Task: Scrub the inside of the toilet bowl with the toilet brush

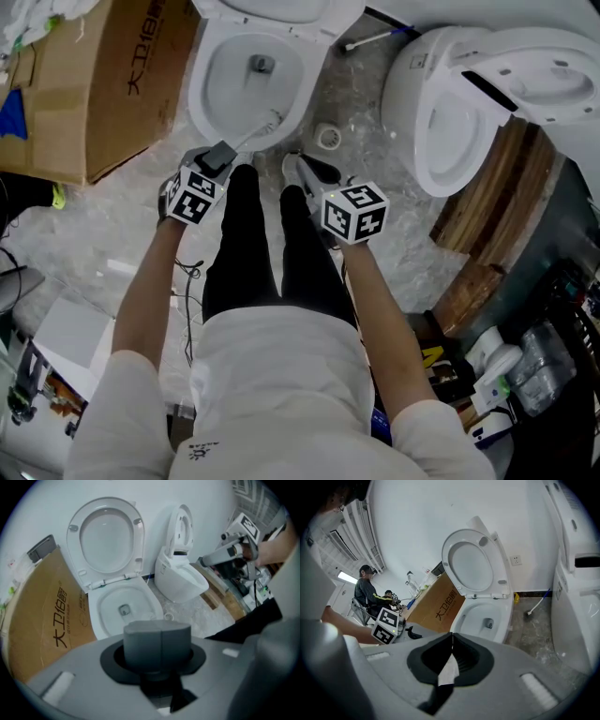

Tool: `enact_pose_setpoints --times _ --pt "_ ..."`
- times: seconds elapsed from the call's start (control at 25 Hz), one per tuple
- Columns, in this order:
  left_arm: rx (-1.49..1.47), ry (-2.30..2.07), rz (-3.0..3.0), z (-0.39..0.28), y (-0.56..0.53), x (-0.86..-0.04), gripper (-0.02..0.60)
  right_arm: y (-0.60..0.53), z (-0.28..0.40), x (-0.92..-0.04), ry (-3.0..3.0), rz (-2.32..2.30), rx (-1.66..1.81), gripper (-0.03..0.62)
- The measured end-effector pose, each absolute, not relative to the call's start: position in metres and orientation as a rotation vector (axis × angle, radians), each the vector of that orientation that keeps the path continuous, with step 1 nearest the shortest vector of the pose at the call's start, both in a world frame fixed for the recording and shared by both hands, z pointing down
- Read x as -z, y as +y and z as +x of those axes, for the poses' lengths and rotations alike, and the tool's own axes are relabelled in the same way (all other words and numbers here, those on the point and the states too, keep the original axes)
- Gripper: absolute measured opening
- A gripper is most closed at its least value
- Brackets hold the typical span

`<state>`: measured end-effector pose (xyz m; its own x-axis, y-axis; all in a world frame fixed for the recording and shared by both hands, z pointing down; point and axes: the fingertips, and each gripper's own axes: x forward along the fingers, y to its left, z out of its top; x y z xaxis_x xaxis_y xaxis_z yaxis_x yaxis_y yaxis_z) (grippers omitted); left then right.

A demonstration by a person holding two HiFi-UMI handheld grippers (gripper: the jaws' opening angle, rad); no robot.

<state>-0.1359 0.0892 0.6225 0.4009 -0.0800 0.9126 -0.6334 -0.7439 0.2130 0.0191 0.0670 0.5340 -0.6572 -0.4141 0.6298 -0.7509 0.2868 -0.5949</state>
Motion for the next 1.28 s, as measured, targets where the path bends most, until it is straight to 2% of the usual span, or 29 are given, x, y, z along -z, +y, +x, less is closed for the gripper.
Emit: enact_pose_setpoints --times 0.4,0.72,1.28 --pt "-1.374 -0.621 2.099 -0.17 0.1 -0.62 0.149 0.072 0.012 -0.536 -2.2 1.026 -1.313 0.002" --pt "-1.237 -0.718 2.107 -0.169 0.069 -0.606 0.149 0.067 0.012 -0.544 -2.18 1.033 -1.33 0.002" --pt "-1.337 -0.719 2.049 -0.176 0.037 -0.649 0.149 0.056 0.016 -0.562 -2.139 1.053 -1.368 0.002"
